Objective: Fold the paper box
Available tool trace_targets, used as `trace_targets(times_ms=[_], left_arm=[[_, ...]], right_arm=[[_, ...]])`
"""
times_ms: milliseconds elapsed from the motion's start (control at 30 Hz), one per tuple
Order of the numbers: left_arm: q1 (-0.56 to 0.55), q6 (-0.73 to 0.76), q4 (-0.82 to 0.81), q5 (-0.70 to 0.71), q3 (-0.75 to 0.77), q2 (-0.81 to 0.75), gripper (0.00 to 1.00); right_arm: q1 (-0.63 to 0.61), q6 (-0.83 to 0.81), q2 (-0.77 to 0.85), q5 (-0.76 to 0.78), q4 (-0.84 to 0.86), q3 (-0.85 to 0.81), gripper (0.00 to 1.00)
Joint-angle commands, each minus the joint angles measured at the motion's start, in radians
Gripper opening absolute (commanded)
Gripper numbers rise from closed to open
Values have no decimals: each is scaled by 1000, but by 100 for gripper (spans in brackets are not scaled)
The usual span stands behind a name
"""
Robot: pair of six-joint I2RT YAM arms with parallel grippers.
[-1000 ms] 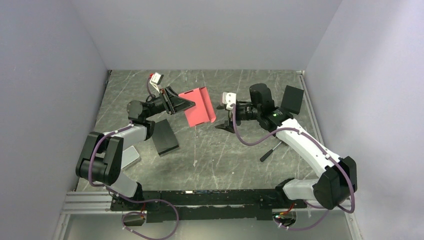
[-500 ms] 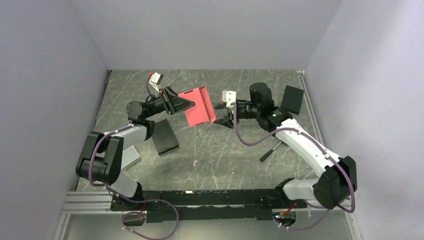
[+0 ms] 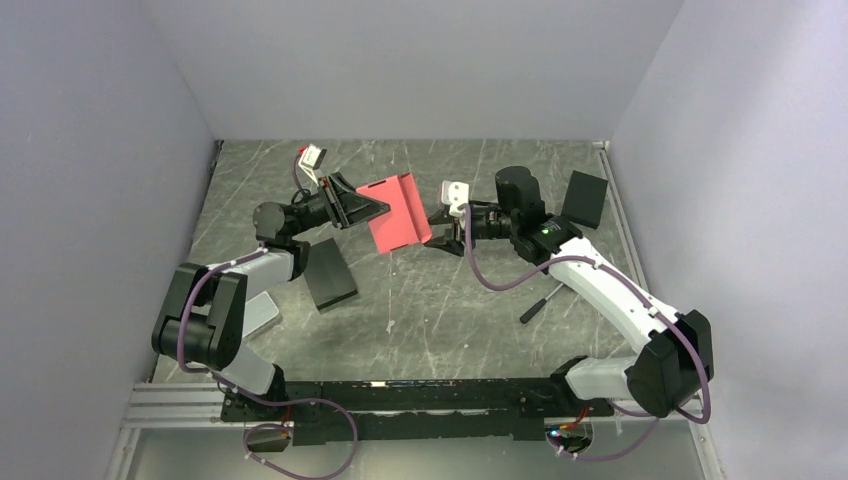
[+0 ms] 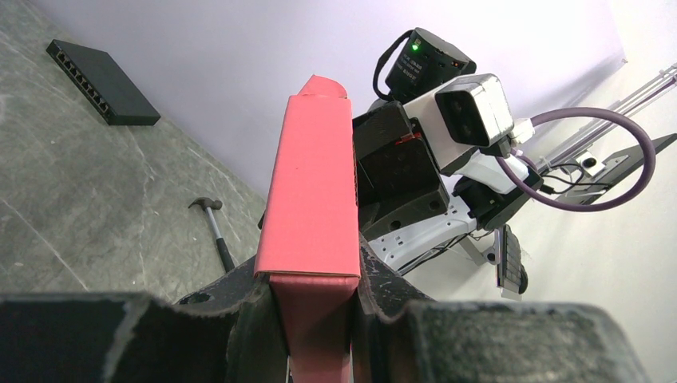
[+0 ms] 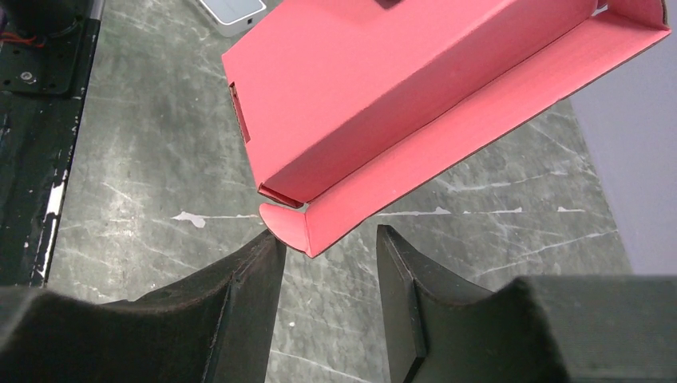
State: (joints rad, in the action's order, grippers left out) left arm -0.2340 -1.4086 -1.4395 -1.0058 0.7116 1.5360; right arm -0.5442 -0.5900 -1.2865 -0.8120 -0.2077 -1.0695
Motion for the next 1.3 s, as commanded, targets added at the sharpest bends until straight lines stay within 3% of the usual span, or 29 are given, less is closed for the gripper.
trace_targets(times_ms=[0,700,1133,1267], left_arm=[[2,-5,-55,-6,21,-5,0],[2,0,-54,-22,24,-7,0],[2,23,-22,-28,34,-12,1],[2,28,-12,-25,37,-18,1]], right_arm=[[-2,30,7,-6,52,-27,48],[0,123,8,0,56,-44,41],[-11,116,9,-7,30,-58,40],[-22,61,13,1,-6,-58,45]])
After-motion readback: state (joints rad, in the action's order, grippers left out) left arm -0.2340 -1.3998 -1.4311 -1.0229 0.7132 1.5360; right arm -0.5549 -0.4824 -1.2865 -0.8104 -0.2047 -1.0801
